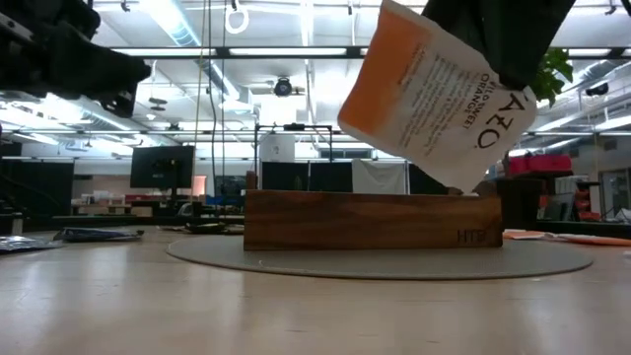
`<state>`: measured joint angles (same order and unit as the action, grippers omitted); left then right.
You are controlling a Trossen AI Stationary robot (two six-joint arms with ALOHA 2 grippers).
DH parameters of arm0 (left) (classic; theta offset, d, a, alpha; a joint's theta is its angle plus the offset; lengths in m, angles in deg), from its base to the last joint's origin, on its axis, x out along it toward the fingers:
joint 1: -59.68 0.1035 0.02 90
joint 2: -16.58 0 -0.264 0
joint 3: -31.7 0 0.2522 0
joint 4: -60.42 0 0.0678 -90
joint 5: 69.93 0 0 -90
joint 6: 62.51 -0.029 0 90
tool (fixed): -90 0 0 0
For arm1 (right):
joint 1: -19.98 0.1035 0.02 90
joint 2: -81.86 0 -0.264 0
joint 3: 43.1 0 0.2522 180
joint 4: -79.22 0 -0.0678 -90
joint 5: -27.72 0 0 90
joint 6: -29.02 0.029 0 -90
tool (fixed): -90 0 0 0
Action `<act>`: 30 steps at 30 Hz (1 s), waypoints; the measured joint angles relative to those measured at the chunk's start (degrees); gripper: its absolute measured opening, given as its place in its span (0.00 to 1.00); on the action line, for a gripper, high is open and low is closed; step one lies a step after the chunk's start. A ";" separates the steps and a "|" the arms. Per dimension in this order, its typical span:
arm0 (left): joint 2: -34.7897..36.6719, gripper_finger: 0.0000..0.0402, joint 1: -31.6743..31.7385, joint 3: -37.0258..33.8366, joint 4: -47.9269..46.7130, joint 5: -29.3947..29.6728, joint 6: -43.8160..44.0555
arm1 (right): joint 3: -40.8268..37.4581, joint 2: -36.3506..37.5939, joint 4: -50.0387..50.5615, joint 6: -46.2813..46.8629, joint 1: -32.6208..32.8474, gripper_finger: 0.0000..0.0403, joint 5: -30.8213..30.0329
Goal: Pick & Place Tea
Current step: Put the orange tea bag into the right section of the wooden organizer
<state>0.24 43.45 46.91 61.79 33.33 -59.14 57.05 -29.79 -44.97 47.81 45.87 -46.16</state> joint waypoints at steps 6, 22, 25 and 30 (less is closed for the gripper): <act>-3.76 0.13 -0.02 0.00 5.41 -1.10 0.47 | 0.00 1.39 0.40 -0.61 -0.24 0.00 0.07; -24.97 0.40 -4.25 3.15 24.25 -1.73 -4.50 | 0.07 9.75 -2.43 -2.02 -6.55 0.00 1.56; -29.97 0.48 -4.41 6.10 24.00 -1.54 -4.62 | 0.07 9.73 -2.73 -3.47 -7.29 0.00 2.07; -38.66 0.56 -4.39 11.71 24.03 -1.78 -6.93 | 0.07 9.73 -5.20 -4.43 -8.66 0.00 4.38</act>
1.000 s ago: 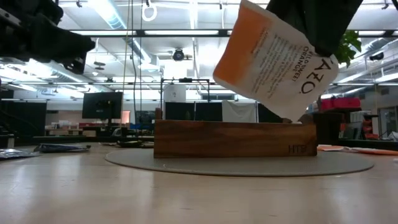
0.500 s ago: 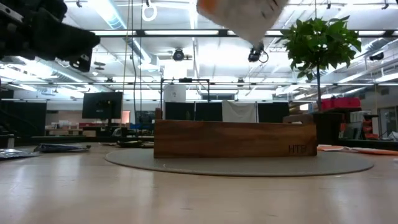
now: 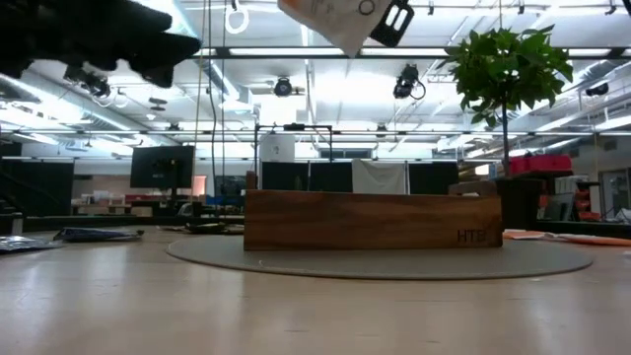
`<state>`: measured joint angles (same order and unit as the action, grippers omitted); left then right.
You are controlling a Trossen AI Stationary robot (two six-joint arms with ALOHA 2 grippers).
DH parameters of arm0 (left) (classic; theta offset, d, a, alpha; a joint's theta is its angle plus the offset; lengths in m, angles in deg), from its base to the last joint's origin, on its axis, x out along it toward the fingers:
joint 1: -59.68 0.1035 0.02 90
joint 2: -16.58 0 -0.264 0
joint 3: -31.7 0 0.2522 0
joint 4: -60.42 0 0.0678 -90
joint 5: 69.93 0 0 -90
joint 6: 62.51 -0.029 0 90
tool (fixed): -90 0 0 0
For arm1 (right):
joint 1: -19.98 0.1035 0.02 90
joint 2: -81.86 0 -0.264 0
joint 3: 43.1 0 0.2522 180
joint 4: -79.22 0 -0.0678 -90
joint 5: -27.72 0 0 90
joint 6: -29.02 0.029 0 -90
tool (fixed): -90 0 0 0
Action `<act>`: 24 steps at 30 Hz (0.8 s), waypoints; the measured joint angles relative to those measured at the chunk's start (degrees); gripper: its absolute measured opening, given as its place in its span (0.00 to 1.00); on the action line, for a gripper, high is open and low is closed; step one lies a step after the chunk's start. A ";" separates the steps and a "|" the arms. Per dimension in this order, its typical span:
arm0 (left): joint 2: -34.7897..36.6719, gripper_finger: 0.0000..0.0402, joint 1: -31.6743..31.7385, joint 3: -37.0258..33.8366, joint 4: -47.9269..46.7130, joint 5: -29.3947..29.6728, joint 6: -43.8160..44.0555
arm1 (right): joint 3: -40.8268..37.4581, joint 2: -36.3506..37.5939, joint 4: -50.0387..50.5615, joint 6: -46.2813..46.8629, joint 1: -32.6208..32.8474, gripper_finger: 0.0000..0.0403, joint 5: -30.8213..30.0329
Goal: Pick & Place Tea
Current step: Put the orange tea bag into the right section of the wooden organizer
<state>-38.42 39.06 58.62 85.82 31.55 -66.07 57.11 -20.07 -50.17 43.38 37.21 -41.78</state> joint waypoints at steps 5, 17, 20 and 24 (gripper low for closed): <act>-8.50 0.56 0.00 6.42 0.07 -2.99 -3.06 | 0.00 -0.03 -0.33 -0.52 -1.16 0.00 1.28; -21.63 0.54 0.04 17.86 -0.09 -5.27 -6.57 | -0.02 -0.07 -1.44 -2.67 -2.48 0.00 2.53; -24.18 0.54 0.07 19.40 -0.22 -5.83 -6.27 | -0.02 -0.07 -1.59 -2.86 -2.79 0.00 2.53; -27.04 0.54 0.09 21.30 -0.35 -6.61 -6.47 | -0.02 -0.07 -1.65 -2.87 -3.18 0.00 2.53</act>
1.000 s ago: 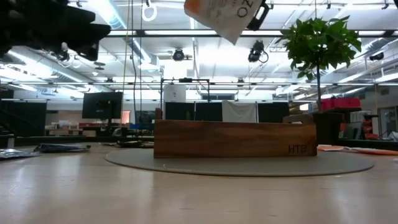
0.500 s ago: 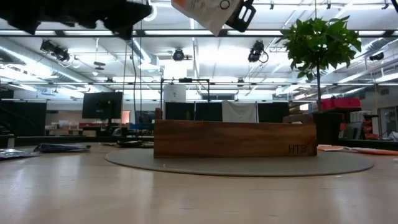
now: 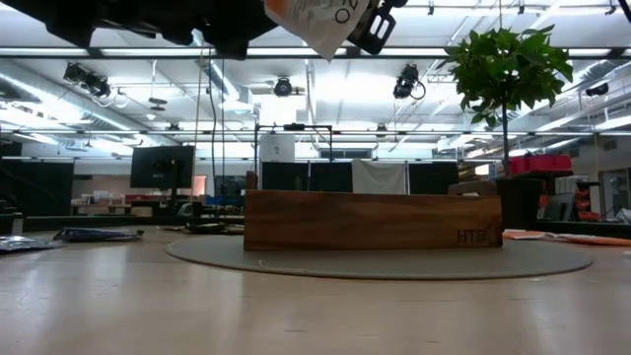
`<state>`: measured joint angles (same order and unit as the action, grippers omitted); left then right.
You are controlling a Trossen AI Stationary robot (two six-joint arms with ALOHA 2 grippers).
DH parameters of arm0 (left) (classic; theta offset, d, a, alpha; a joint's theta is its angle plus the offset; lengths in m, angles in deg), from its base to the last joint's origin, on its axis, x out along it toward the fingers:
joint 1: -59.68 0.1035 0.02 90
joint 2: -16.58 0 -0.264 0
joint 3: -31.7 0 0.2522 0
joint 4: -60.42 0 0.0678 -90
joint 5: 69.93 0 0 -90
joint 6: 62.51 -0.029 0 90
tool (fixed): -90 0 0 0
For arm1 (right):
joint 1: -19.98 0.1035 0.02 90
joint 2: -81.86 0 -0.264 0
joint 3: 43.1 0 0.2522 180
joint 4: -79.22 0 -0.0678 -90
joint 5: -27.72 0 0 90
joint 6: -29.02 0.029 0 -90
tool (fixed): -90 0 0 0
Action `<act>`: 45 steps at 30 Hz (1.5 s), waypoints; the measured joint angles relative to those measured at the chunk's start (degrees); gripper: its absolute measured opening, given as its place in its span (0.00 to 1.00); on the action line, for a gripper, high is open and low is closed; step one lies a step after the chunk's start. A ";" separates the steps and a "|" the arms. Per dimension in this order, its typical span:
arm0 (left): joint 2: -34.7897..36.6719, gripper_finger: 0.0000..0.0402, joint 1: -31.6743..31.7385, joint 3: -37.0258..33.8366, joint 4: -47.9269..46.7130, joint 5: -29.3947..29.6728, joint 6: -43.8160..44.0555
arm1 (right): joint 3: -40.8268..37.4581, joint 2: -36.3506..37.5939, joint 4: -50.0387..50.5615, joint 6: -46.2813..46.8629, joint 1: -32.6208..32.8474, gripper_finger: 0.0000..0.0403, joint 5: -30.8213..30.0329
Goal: Pick & Place Tea
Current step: Put the orange tea bag into the right section of the wooden organizer
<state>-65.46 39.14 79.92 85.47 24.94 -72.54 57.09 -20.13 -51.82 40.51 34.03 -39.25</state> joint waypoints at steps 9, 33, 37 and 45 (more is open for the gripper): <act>-2.10 0.47 0.00 1.70 -0.09 -1.90 0.22 | -0.02 -0.02 -0.11 0.00 -0.38 0.00 -0.04; -1.97 0.02 0.07 1.71 -0.77 -0.02 -1.26 | -0.04 6.34 6.30 -4.10 11.34 0.09 -28.09; -1.97 0.02 0.07 1.70 1.09 0.23 -1.50 | -0.53 6.97 5.81 -6.07 19.12 0.07 -47.33; -1.97 0.02 0.04 1.27 5.64 2.96 -4.08 | -13.62 6.97 -6.10 -3.08 30.85 0.04 -75.46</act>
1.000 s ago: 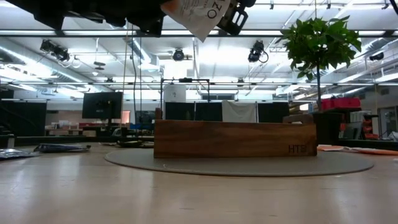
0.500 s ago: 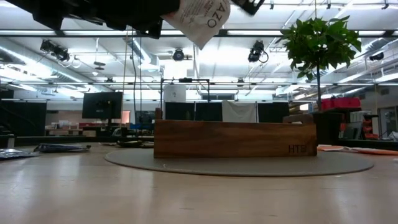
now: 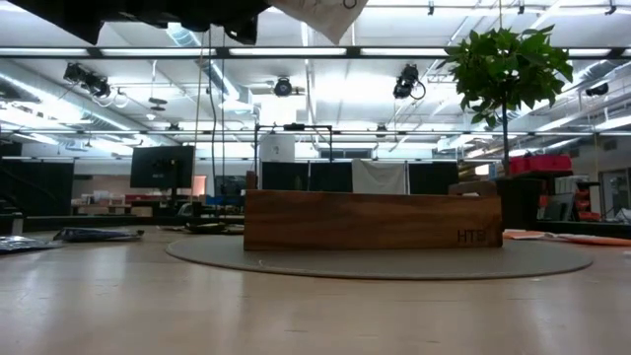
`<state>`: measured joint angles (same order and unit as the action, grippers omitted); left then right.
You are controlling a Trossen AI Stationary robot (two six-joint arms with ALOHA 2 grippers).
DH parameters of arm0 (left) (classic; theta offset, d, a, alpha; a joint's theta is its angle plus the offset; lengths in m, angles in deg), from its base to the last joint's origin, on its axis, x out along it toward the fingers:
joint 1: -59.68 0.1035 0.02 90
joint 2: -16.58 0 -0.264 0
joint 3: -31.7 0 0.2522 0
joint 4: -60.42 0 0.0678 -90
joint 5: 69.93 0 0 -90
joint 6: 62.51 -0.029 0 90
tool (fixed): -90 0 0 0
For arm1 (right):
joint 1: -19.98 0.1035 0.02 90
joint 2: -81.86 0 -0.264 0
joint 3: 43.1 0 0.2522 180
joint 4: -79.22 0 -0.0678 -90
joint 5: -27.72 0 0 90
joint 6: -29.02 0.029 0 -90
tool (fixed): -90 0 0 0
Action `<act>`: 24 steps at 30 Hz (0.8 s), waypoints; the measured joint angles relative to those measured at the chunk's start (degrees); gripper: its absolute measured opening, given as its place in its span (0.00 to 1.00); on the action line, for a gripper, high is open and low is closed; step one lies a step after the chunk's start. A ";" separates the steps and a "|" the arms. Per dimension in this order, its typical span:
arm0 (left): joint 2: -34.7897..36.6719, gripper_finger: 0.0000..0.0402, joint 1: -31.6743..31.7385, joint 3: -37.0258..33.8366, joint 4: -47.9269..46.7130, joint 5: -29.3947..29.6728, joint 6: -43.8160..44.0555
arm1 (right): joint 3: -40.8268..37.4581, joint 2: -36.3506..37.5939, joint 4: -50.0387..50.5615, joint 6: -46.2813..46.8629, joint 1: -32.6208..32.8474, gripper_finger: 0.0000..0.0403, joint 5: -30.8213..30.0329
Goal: Pick & Place Tea
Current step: Put the orange tea bag into the right section of the wooden organizer
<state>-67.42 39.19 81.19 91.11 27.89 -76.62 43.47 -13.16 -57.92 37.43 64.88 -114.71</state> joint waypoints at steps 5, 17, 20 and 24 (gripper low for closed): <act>0.02 0.02 -0.39 -8.49 18.15 6.10 0.30 | -10.04 0.00 -12.41 3.60 2.81 0.04 -10.85; 0.04 0.02 -4.79 -24.16 45.23 7.27 0.38 | -27.34 0.00 -62.65 -10.75 -3.38 0.15 -5.10; 0.04 0.02 -5.66 -23.73 45.31 7.63 -0.04 | -28.95 0.00 -71.01 -14.53 -7.88 0.23 3.39; 0.04 0.02 -5.81 -22.97 45.44 7.73 -0.97 | -28.30 0.00 -72.29 -13.62 -14.26 0.32 17.21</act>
<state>-67.38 33.37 58.23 136.55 35.63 -77.59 15.18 -13.16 -130.20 23.81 50.63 -97.49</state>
